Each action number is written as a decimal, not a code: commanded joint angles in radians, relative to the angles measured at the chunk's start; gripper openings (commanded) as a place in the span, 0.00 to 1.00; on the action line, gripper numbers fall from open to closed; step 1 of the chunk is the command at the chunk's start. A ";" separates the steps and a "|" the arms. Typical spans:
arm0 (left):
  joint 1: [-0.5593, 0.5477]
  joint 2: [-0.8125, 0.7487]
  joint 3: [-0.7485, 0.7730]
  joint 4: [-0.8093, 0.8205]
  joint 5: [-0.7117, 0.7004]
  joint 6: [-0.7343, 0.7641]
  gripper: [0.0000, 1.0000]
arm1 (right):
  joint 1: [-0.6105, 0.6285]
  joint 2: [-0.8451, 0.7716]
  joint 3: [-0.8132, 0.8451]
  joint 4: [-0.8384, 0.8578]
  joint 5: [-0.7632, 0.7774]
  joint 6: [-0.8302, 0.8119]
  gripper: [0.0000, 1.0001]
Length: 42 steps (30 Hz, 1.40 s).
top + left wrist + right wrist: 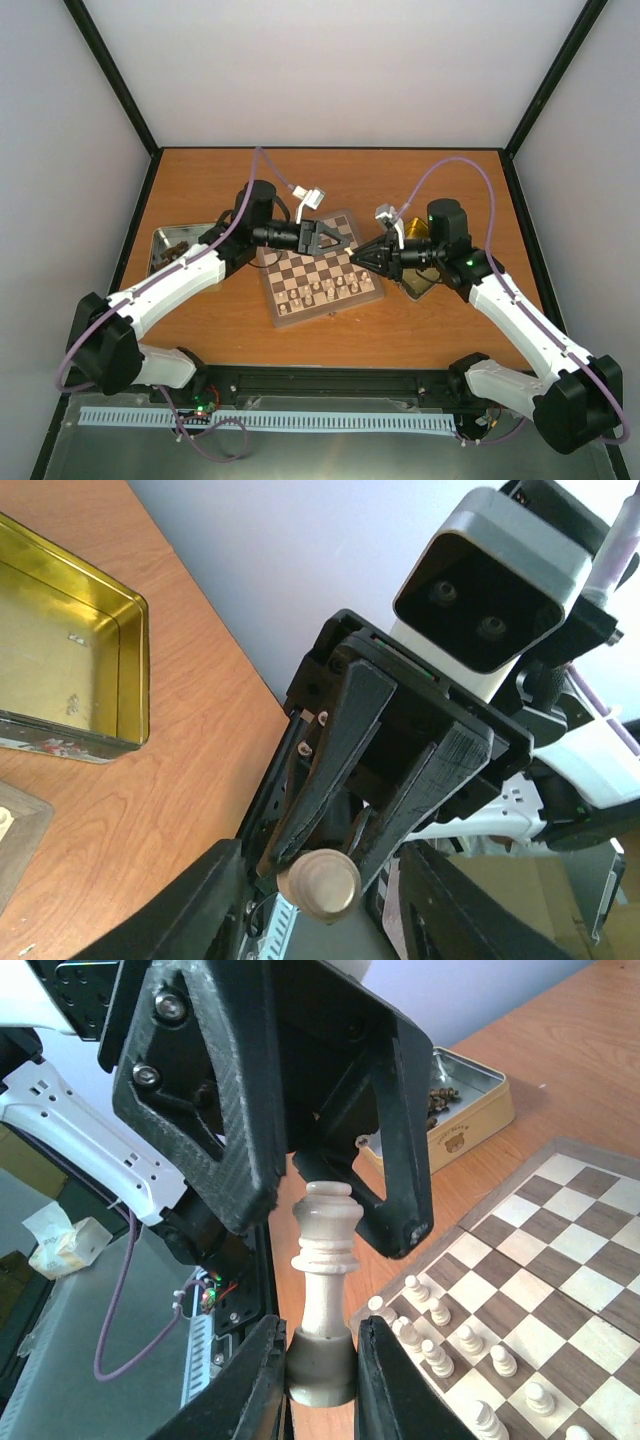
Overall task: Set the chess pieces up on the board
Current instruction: Place the chess piece on the chessboard.
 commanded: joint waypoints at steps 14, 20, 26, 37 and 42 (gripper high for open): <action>0.004 -0.009 -0.003 0.006 0.019 0.013 0.03 | 0.019 0.024 0.045 -0.042 0.042 -0.020 0.38; 0.004 -0.086 0.000 -0.213 -0.344 0.186 0.04 | 0.018 -0.020 -0.005 -0.076 0.230 -0.014 0.77; -0.028 -0.122 -0.045 -0.323 -0.650 0.311 0.05 | 0.018 -0.017 -0.022 -0.101 0.456 0.071 0.78; -0.274 -0.155 -0.229 -0.264 -0.990 0.358 0.05 | 0.017 0.027 0.009 -0.101 0.673 0.157 0.77; -0.295 -0.160 -0.315 -0.190 -0.967 0.372 0.04 | 0.017 0.059 0.020 -0.108 0.677 0.161 0.77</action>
